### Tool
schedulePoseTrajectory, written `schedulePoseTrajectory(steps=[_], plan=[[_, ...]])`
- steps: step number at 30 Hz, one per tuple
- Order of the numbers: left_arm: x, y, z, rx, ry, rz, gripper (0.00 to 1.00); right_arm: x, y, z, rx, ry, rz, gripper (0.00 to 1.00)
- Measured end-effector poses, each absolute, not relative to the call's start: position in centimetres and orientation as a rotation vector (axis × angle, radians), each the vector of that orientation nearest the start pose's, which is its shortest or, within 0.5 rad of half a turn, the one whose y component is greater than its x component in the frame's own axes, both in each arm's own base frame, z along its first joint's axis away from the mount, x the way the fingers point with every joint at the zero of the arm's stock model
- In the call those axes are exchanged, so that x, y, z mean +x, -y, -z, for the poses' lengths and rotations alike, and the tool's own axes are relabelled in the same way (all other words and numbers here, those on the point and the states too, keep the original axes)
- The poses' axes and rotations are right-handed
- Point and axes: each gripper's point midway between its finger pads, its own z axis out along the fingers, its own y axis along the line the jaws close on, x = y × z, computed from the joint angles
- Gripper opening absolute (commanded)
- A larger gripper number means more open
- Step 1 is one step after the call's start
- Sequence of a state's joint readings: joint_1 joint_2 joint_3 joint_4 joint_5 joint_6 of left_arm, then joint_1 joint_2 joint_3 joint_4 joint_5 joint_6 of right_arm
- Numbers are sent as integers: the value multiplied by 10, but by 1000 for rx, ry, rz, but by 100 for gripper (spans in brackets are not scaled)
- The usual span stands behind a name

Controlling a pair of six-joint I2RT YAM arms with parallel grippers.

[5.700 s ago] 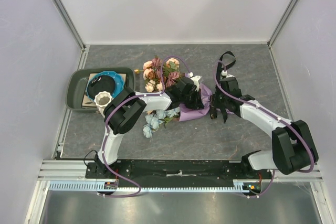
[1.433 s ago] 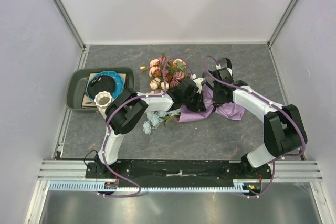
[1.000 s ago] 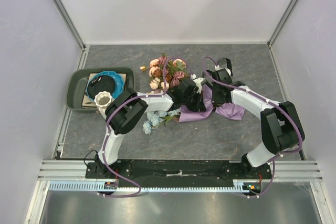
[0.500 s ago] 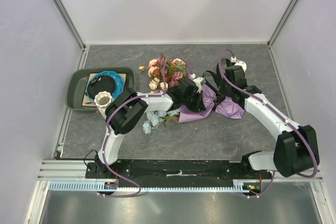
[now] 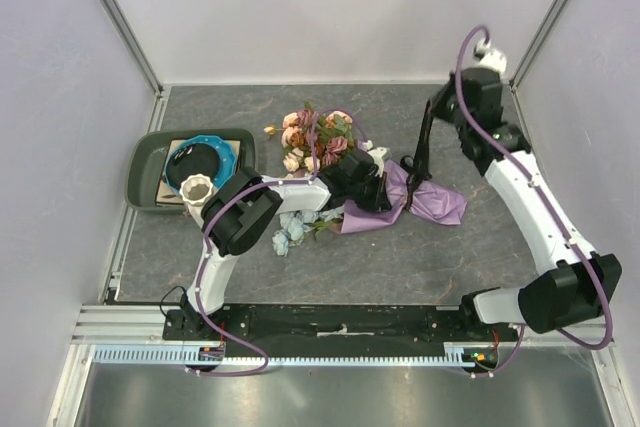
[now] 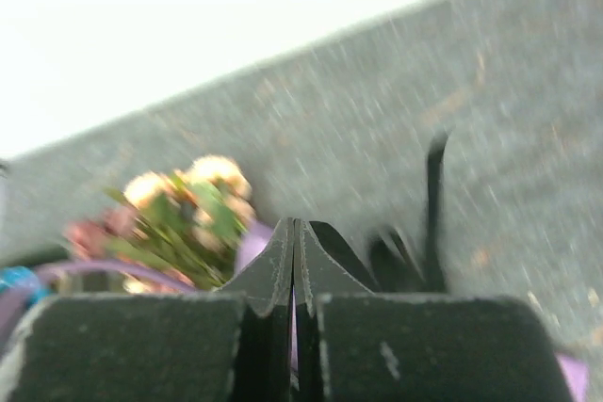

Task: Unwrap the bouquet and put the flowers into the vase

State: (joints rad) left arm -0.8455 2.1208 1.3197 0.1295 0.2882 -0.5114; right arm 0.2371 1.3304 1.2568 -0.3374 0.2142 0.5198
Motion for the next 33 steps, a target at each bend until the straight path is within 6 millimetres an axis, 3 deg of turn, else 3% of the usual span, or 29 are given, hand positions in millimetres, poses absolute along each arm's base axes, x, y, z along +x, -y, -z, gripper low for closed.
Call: schedulePoseTrajectory(steps=[4, 7, 10, 17, 20, 27, 33], plan=[[306, 447, -28, 565, -2358, 1005, 2, 436, -86, -385, 408, -1735, -353, 0], [310, 448, -28, 560, -2354, 1003, 2, 439, -85, -461, 395, -1594, -393, 0], [315, 450, -27, 553, -2351, 1000, 2, 432, -80, -532, 375, -1458, -405, 0], [327, 450, -27, 534, -2344, 998, 2, 390, -51, -649, 359, -1183, -332, 0], [332, 450, -26, 528, -2343, 1003, 2, 357, -29, -682, 381, -1073, -268, 0], [343, 449, -26, 511, -2344, 999, 2, 273, 29, -733, 484, -850, -75, 0], [345, 450, -26, 514, -2360, 980, 2, 219, 69, -744, 583, -751, 88, 0]])
